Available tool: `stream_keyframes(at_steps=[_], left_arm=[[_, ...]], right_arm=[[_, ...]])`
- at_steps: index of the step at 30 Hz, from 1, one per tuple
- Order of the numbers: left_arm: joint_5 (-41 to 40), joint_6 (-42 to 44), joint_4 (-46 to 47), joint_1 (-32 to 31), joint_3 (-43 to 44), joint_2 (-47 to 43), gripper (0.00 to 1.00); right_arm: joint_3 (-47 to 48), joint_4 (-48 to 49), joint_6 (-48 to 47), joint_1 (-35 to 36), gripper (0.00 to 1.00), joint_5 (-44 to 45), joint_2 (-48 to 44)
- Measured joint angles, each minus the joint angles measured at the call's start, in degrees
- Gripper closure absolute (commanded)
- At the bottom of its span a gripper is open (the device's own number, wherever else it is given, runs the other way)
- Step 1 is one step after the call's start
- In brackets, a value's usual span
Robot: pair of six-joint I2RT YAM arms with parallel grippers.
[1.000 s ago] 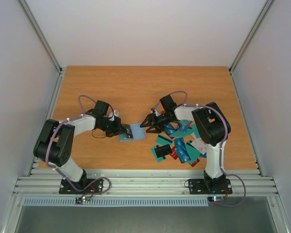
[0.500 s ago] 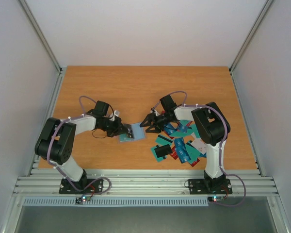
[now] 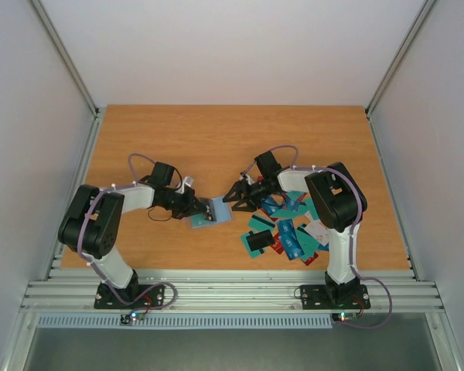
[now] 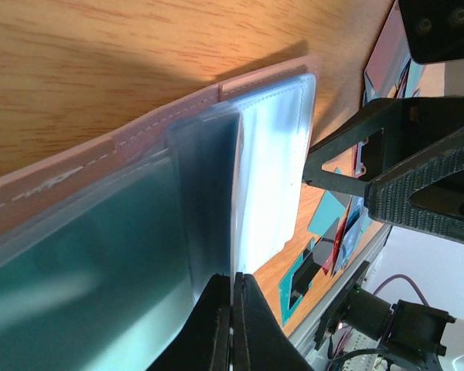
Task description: Put the credit cards into the card holder
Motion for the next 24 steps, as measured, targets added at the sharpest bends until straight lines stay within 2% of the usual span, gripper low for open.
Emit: stream_keyframes(at_steps=[24], left_arm=[[4.7,1.8,6.0,-1.6,0.3,5.6,0.96]], right_arm=[[-0.2,1.6,3.0,-0.1,0.43,0.0,0.1]])
